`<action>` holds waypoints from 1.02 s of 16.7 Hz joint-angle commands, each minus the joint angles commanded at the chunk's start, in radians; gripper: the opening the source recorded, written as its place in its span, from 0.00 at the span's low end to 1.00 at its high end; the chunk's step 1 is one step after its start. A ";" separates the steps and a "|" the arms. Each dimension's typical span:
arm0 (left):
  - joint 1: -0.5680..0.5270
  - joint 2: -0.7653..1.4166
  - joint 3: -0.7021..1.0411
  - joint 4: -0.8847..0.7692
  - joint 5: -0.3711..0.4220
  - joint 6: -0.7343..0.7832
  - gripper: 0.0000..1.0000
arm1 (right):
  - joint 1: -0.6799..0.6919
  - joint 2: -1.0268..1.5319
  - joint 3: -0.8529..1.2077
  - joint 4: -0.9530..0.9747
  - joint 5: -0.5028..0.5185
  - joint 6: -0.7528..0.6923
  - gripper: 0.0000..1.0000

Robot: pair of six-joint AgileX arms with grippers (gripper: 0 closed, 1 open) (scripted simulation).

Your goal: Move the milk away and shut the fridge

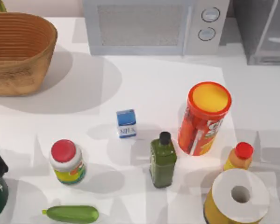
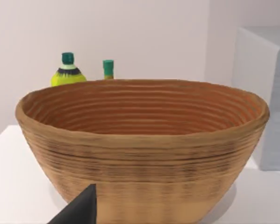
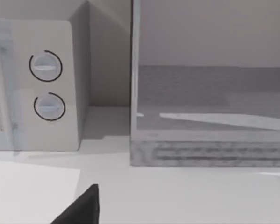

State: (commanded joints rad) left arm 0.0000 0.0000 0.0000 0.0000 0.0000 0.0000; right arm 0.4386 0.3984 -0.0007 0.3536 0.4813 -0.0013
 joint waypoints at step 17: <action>0.000 0.000 0.000 0.000 0.000 0.000 1.00 | 0.482 0.367 0.021 0.373 0.445 0.019 1.00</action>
State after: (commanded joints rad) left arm 0.0000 0.0000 0.0000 0.0000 0.0000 0.0000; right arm 0.9203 0.7652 0.0203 0.7270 0.9261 0.0180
